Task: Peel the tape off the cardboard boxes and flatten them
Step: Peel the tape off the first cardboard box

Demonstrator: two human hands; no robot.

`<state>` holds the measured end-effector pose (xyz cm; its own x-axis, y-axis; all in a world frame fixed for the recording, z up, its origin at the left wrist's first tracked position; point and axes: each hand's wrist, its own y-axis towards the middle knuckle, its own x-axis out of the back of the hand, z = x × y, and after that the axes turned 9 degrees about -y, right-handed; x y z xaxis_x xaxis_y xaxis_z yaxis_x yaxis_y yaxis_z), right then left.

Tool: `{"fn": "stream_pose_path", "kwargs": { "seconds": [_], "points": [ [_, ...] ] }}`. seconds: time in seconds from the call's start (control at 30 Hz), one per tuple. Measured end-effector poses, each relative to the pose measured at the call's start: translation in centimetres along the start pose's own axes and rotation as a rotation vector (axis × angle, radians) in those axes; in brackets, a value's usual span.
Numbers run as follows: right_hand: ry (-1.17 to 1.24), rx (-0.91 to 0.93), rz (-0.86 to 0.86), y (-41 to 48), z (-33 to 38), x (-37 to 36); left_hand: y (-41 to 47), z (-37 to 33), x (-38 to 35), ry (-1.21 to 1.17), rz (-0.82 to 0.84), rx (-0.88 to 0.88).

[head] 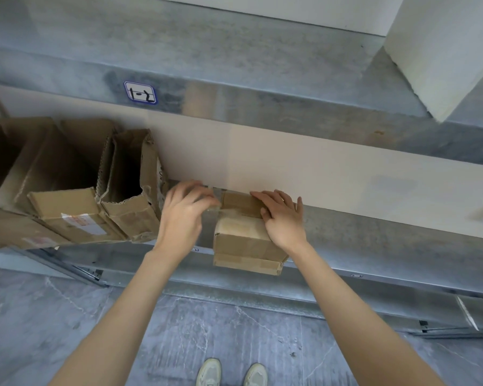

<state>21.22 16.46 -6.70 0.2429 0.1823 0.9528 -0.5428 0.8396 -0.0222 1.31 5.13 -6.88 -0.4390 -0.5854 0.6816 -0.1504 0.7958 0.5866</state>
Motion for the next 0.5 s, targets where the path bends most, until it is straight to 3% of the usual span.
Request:
{"fn": "stream_pose_path", "kwargs": {
  "seconds": [0.2,0.5],
  "points": [
    [-0.09,0.068,-0.043,-0.2,0.0,-0.4,0.9,-2.5,-1.3,-0.194,0.164,0.082],
    [-0.076,0.211,-0.077,-0.3,0.0,-0.4,1.0,-3.3,-2.1,-0.362,0.111,0.199]
  ]
}}
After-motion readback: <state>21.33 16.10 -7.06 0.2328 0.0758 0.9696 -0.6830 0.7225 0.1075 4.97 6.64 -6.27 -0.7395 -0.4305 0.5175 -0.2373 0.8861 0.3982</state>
